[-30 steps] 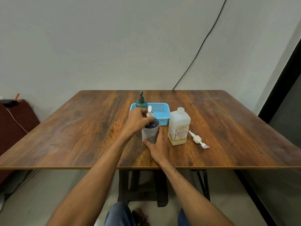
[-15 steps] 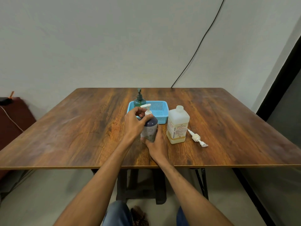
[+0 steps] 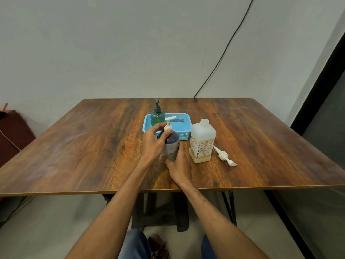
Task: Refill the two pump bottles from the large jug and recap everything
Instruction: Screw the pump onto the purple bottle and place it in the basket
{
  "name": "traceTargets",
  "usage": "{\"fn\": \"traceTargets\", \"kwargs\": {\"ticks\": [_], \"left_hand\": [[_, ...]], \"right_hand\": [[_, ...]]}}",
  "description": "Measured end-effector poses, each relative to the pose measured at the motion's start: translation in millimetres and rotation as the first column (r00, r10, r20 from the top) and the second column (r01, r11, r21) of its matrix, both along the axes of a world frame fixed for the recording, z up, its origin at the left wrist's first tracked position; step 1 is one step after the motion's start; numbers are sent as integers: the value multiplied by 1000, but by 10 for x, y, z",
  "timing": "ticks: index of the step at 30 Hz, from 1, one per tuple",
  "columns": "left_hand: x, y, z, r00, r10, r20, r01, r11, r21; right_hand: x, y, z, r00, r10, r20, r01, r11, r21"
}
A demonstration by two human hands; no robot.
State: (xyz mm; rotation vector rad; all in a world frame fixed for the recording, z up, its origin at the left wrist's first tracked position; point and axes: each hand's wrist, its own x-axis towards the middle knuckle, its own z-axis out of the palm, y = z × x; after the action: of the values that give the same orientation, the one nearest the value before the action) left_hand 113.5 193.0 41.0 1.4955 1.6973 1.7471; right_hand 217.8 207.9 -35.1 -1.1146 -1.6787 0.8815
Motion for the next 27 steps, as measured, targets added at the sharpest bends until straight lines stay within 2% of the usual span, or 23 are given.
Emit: {"fn": "traceTargets", "kwargs": {"ticks": [4, 10, 15, 18, 23, 27], "left_hand": [[-46, -58, -29, 993, -106, 48, 107, 994, -31], [45, -20, -24, 996, 88, 32, -90, 992, 89], [-54, -26, -17, 998, -39, -43, 39, 999, 11], [-67, -61, -1, 995, -97, -9, 97, 995, 1], [68, -35, 14, 999, 40, 26, -42, 996, 84], [23, 12, 8, 999, 32, -5, -32, 997, 65]], "right_hand": [[2, 13, -19, 1000, 19, 0, -19, 1000, 9], [-2, 7, -15, 1000, -5, 13, 5, 1000, 14], [2, 22, -1, 1000, -7, 16, 6, 1000, 23], [-7, 29, -24, 1000, -4, 19, 3, 1000, 23], [3, 31, -15, 999, -10, 44, 9, 1000, 14], [8, 27, -21, 999, -13, 34, 12, 1000, 22]]}}
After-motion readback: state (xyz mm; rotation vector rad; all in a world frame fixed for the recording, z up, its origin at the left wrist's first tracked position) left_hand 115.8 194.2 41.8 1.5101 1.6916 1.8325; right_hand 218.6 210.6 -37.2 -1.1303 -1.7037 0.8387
